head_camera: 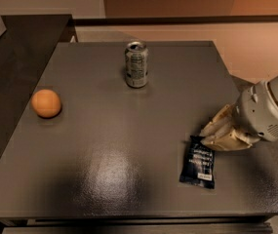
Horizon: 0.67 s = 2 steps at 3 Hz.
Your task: Move rxbar blueberry near 7up can
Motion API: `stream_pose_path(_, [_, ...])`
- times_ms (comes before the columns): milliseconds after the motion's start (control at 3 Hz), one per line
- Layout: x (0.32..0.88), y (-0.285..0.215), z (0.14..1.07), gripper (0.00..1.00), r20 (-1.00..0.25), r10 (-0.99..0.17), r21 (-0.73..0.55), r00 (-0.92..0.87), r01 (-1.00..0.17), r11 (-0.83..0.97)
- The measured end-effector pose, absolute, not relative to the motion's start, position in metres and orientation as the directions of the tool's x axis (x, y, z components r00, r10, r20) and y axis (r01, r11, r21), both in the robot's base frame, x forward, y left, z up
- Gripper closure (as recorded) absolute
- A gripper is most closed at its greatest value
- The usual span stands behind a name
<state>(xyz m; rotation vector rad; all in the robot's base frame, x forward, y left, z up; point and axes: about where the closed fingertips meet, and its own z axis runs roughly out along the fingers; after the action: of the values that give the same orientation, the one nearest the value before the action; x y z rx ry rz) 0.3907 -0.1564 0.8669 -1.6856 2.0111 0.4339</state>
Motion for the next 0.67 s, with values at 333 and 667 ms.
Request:
stream_pose_path(333, [0.426, -0.154, 0.883, 1.0, -0.551, -0.824, -0.095, -0.133, -0.971, 0.221])
stream_pose_path(667, [0.467, -0.148, 0.901, 1.0, -0.563, -0.816, -0.128, -0.129, -0.962, 0.241])
